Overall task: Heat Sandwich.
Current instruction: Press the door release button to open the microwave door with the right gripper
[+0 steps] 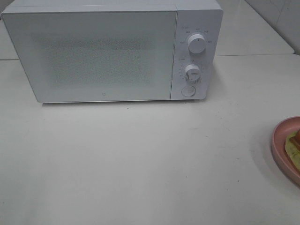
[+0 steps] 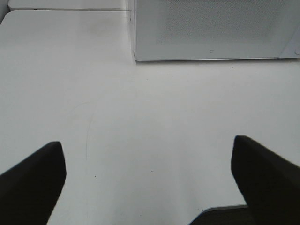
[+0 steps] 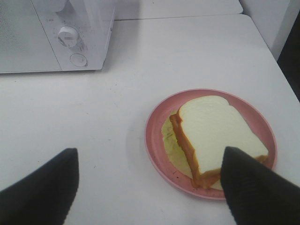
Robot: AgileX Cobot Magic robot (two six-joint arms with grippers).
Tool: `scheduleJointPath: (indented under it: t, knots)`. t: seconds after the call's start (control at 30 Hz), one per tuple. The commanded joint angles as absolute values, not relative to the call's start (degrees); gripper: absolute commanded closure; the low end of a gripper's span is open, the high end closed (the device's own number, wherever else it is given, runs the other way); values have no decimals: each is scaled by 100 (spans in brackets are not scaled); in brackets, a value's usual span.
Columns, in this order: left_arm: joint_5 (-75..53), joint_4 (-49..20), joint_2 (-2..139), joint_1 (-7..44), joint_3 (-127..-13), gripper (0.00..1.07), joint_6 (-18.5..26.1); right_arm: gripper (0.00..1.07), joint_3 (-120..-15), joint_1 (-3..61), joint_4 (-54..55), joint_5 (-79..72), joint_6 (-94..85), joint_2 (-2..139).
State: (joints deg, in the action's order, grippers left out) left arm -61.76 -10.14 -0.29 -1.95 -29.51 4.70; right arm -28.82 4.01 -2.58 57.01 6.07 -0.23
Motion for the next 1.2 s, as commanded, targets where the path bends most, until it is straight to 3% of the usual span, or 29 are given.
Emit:
scheduleJointPath:
  t: [0.03, 0.63, 1.2]
  knots:
    - [-6159, -1049, -160, -201, -2951, 18, 441, 32, -2871, 367, -246, 5695, 579, -178]
    - [-6159, -1049, -160, -201, -2951, 18, 441, 32, -3134, 367, -235, 5489, 584, 80]
    - [-6159, -1049, -160, -201, -2951, 18, 441, 32, -3083, 367, -241, 3518, 579, 1851]
